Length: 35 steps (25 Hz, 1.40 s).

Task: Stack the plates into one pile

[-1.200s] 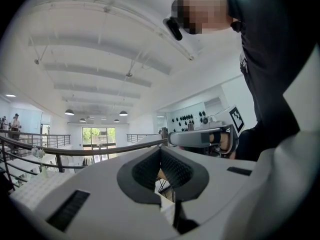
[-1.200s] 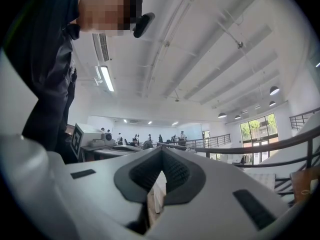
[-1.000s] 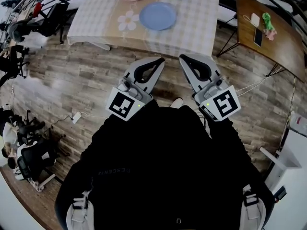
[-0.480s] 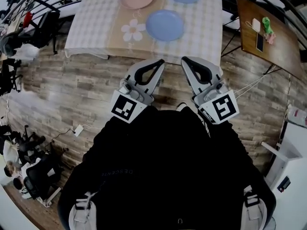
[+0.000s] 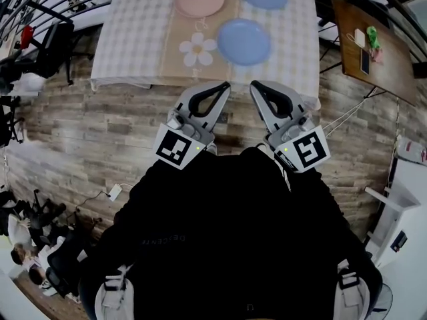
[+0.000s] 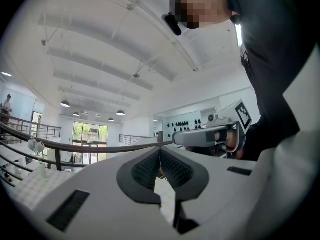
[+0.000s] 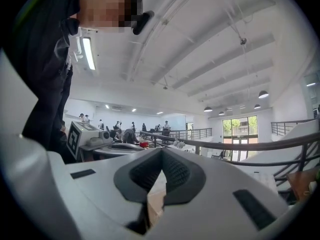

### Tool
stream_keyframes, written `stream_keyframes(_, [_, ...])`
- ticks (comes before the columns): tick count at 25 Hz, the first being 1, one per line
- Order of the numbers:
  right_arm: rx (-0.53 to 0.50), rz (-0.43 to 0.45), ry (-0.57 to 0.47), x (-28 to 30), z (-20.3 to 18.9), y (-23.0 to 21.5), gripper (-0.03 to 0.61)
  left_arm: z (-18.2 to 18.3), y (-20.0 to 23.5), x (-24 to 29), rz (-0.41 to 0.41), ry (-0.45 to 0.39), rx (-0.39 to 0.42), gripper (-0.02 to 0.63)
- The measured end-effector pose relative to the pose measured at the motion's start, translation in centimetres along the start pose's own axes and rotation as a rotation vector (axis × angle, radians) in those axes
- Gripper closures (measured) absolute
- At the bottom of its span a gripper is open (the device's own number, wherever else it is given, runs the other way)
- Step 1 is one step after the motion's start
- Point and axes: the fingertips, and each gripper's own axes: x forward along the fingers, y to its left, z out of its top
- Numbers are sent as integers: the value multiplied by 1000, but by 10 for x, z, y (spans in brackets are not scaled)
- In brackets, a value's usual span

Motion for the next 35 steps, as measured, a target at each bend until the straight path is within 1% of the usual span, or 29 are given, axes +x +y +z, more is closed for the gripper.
stream_keyframes(6, [26, -23, 15, 45, 3, 26, 572, 2, 45, -25, -31, -6, 3, 594])
stream_keyframes(11, [33, -58, 18, 82, 8, 35, 572, 7, 79, -41, -58, -26, 13, 594])
stream_keyframes(14, [2, -48, 28, 96, 7, 42, 572, 8, 91, -49, -65, -28, 5, 594])
stream_keyframes(20, [-5, -48, 36, 114, 5, 54, 572, 10, 108, -62, -68, -38, 0, 594])
stream_keyframes(28, [0, -64, 38, 120, 4, 46, 572, 10, 115, -61, -71, -40, 3, 594])
stream_keyframes(35, [4, -65, 39, 122, -3, 19, 572, 10, 124, -39, -56, -35, 12, 594])
